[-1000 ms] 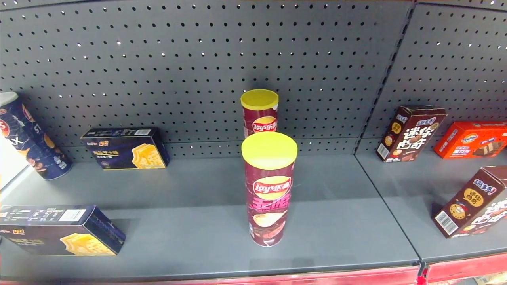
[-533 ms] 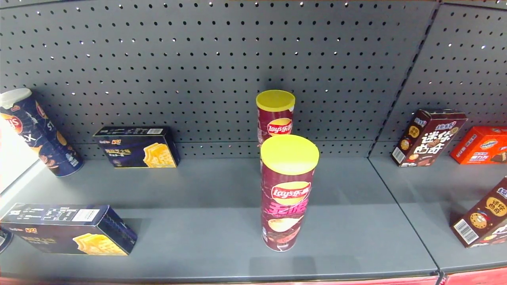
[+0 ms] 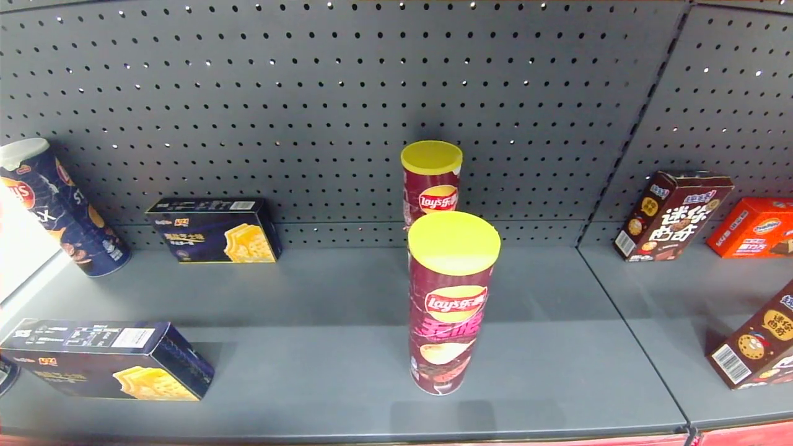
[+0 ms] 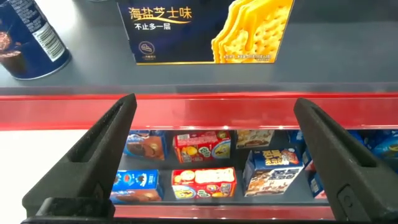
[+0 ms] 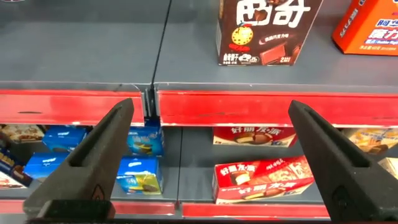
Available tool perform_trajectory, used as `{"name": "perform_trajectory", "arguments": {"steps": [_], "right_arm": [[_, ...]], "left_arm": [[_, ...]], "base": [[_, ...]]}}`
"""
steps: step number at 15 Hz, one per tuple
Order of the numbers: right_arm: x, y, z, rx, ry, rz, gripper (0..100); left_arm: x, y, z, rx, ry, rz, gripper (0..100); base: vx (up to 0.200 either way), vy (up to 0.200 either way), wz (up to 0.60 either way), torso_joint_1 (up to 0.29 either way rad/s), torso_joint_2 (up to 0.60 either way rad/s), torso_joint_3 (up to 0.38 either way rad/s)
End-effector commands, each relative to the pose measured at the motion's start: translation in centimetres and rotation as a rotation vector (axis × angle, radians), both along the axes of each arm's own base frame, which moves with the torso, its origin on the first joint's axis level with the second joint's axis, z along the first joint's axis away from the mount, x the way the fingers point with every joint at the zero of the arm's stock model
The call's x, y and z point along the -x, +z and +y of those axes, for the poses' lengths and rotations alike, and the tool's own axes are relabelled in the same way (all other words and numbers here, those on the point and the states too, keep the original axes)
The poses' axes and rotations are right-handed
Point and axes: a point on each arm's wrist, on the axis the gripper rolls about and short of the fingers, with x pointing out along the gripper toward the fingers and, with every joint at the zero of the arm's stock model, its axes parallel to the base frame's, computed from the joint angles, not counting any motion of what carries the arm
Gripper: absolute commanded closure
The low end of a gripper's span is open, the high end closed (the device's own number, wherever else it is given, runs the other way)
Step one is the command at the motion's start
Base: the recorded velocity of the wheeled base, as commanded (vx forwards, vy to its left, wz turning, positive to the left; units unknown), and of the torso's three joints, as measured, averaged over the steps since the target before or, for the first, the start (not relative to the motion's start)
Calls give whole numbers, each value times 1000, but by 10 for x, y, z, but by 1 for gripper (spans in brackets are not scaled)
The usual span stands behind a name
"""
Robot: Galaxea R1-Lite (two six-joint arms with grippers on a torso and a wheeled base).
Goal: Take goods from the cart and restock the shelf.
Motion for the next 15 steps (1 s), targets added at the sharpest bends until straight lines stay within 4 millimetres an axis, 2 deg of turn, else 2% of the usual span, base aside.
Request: {"name": "perform_trajectory", "arguments": {"steps": [1,15], "right_arm": [[0,0,0,0,1,1,0],[0,0,0,0,1,1,0]], "left_arm": [[0,0,0,2,1,-1,0],[0,0,0,2,1,-1,0]], "base": [[0,-200,0,7,2,-2],[0,0,43,1,0,0]]}}
